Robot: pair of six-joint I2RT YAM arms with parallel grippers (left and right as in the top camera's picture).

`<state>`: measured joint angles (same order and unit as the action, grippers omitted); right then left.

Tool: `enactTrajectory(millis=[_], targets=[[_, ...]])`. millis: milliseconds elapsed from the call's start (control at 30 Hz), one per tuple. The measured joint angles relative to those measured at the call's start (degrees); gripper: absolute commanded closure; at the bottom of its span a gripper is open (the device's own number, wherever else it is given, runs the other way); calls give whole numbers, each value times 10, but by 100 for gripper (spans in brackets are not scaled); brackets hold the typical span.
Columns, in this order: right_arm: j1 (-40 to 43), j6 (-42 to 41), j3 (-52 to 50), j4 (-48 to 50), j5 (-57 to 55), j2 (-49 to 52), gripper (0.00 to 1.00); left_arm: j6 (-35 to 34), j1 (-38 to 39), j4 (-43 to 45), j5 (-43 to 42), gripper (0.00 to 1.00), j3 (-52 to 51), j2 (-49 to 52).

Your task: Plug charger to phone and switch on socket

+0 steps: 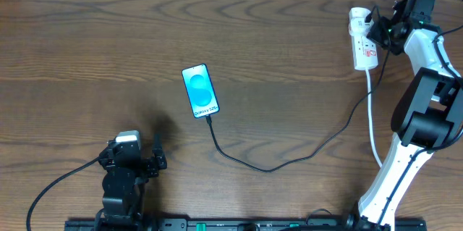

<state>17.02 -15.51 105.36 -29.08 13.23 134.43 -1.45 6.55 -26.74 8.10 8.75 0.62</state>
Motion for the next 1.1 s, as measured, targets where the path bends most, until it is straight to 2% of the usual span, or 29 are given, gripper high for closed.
enactTrajectory(millis=[1100], targets=[[-12, 0, 8, -31, -14, 0, 99, 0, 0, 0, 0, 7, 0, 0]])
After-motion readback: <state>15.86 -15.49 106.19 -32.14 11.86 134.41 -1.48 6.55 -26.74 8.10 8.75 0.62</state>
